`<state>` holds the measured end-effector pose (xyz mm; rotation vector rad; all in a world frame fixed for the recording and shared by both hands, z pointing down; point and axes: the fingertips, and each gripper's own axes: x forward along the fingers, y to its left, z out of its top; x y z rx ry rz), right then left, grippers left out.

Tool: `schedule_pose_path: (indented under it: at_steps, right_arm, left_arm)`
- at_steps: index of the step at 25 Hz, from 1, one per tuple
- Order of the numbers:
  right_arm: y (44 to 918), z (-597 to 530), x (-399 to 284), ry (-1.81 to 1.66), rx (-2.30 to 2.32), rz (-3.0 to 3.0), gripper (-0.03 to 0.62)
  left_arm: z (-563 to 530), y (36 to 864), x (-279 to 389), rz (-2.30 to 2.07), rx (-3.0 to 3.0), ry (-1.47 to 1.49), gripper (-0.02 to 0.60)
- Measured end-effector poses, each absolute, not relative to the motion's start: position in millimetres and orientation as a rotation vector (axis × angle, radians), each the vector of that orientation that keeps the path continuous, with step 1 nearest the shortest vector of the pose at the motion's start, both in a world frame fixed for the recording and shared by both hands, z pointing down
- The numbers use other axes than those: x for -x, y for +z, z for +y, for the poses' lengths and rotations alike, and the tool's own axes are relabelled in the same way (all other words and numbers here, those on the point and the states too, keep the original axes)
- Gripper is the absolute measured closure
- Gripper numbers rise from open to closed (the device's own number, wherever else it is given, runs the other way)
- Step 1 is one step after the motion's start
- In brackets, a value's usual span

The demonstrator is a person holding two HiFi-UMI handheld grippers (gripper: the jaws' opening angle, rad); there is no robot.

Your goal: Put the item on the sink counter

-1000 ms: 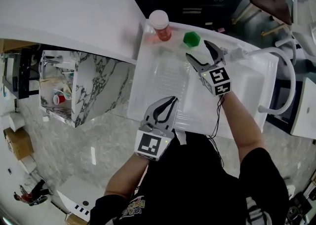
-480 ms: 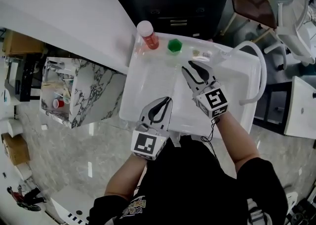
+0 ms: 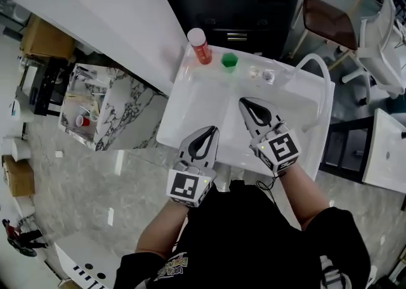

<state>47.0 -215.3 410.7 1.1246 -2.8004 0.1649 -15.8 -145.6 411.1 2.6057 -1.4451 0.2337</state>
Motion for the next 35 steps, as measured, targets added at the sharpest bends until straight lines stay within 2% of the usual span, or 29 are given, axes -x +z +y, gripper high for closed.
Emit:
schedule_pose_path:
  at_steps: [16, 35]
  right_arm:
    - [390, -131, 9, 0.192, -1.132, -2.823, 0.540]
    - [384, -30, 35, 0.189, -1.552, -2.613, 0.540]
  left_arm:
    - [-86, 397, 73, -1.421, -2.640, 0.187, 0.558]
    - [-16, 399, 115, -1.060, -2.811, 0.132, 0.559]
